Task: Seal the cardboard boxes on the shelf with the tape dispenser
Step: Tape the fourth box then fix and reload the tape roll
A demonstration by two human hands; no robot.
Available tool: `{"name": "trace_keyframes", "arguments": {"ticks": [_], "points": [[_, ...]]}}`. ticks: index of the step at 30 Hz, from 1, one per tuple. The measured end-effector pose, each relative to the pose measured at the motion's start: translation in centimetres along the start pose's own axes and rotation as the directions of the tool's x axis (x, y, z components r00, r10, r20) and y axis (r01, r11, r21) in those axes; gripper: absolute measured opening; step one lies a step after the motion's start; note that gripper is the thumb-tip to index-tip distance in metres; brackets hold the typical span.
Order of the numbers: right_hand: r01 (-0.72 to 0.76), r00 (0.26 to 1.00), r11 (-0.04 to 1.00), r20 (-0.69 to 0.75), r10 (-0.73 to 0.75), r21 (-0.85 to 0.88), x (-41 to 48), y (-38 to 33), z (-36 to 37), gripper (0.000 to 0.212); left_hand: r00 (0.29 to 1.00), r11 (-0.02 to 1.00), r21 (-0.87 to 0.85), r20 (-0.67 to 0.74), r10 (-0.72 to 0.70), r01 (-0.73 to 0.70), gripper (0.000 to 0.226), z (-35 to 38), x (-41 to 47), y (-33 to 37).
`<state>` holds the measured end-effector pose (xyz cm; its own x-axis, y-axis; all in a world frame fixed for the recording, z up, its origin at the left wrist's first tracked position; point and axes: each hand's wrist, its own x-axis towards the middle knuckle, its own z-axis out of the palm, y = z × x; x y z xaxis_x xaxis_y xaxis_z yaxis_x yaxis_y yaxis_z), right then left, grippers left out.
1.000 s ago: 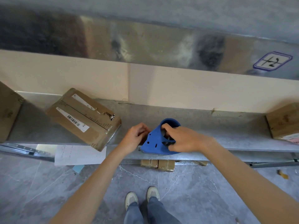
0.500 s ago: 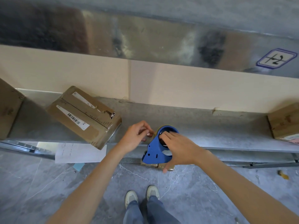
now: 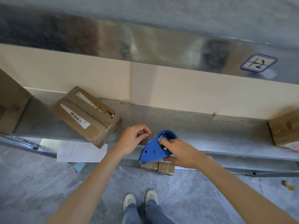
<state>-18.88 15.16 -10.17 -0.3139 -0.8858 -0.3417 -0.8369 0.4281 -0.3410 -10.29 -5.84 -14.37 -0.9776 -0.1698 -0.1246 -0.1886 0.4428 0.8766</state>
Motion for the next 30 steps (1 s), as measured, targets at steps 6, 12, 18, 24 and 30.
{"name": "trace_keyframes", "arguments": {"ticks": [6, 12, 18, 24, 30], "points": [[0.050, 0.996, 0.998, -0.069, -0.047, 0.049, -1.8, 0.2, 0.5, 0.041, 0.997, 0.992, -0.113, -0.055, 0.048, -0.054, 0.017, -1.8, -1.6, 1.7], [0.076, 0.987, 0.996, -0.147, -0.068, 0.048, -2.3, 0.0, -0.8, 0.033, 0.966, 0.971, -0.011, -0.101, 0.237, -0.240, 0.011, -2.8, -3.5, 4.8], [0.175, 0.971, 0.979, -0.181, -0.154, 0.106, -2.9, -0.2, -2.9, 0.046, 0.969, 0.969, -0.122, -0.151, 0.194, -0.213, 0.026, -3.2, -5.0, 6.4], [0.201, 0.946, 0.931, -0.305, -0.105, 0.305, -2.6, -1.2, -3.9, 0.064, 0.950, 0.934, -0.318, -0.307, 0.060, -0.162, 0.026, -3.2, -6.3, 7.4], [0.317, 0.861, 0.872, -0.499, -0.099, 0.373, -2.7, -2.6, -4.1, 0.065, 0.952, 0.870, -0.453, -0.300, 0.055, -0.193, 0.036, -3.6, -6.9, 8.5]]}}
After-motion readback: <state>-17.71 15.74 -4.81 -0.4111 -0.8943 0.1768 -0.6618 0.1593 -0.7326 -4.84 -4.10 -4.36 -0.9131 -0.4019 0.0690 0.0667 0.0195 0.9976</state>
